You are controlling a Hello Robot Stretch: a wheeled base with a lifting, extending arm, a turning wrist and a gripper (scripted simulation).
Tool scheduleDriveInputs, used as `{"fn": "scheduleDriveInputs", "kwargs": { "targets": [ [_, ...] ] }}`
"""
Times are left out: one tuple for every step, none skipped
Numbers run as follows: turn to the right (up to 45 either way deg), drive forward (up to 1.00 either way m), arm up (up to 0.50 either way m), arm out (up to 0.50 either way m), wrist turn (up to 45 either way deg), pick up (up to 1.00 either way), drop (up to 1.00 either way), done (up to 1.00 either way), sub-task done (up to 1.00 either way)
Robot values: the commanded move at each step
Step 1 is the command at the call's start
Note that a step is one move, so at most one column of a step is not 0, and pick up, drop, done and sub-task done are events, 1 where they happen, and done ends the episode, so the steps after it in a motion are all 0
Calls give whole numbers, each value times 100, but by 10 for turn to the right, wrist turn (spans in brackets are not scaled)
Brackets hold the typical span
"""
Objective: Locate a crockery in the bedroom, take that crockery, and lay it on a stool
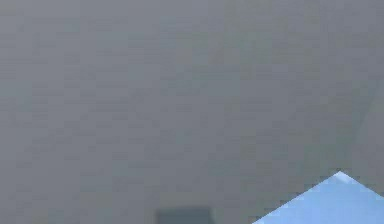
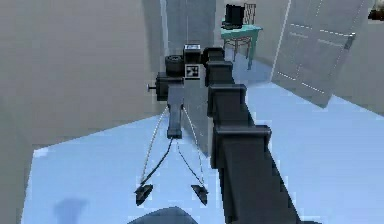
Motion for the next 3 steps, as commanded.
{"fn": "scheduleDriveInputs", "kwargs": {
  "targets": [
    [180, 0, 0, 0, 0, 0, 0, 0, 0],
    [-450, 0, 0, 0, 0, 0, 0, 0, 0],
    [-210, 0, 0, 0, 0, 0, 0, 0, 0]
  ]
}}
